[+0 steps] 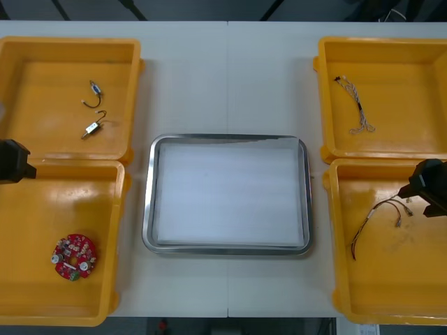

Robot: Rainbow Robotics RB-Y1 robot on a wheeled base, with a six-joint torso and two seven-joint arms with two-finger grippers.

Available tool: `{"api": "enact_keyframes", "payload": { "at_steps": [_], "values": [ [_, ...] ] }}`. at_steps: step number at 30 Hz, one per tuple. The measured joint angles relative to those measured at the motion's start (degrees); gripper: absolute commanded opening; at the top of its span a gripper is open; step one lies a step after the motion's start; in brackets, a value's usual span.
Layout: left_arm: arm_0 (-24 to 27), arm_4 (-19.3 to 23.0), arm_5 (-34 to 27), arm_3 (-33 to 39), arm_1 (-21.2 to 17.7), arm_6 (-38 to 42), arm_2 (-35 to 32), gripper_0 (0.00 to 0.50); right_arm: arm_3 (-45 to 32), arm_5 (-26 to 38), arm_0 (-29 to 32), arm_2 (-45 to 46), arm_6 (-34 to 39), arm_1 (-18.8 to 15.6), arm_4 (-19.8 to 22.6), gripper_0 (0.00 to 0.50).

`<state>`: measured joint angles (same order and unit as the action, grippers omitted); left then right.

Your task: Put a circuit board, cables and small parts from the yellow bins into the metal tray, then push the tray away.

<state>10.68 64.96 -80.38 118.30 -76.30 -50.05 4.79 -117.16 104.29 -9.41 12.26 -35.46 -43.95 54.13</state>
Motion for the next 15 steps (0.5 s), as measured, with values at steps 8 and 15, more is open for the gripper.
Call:
{"api": "enact_keyframes", "payload": {
  "at_steps": [8,15],
  "values": [
    [-5.14,0.87,7.59,-0.04,-1.6,-0.85,0.5,0.5,-0.36,0.59,-0.11,-2.13,4.79,4.02,-9.12,0.5],
    [-12.25,1.14,11.21,0.09,-4.53,-10.63,0.42,0.5,-0.34,1.34,-0.54,-9.47,7.7,6.86,-19.1,0.5]
  ]
}}
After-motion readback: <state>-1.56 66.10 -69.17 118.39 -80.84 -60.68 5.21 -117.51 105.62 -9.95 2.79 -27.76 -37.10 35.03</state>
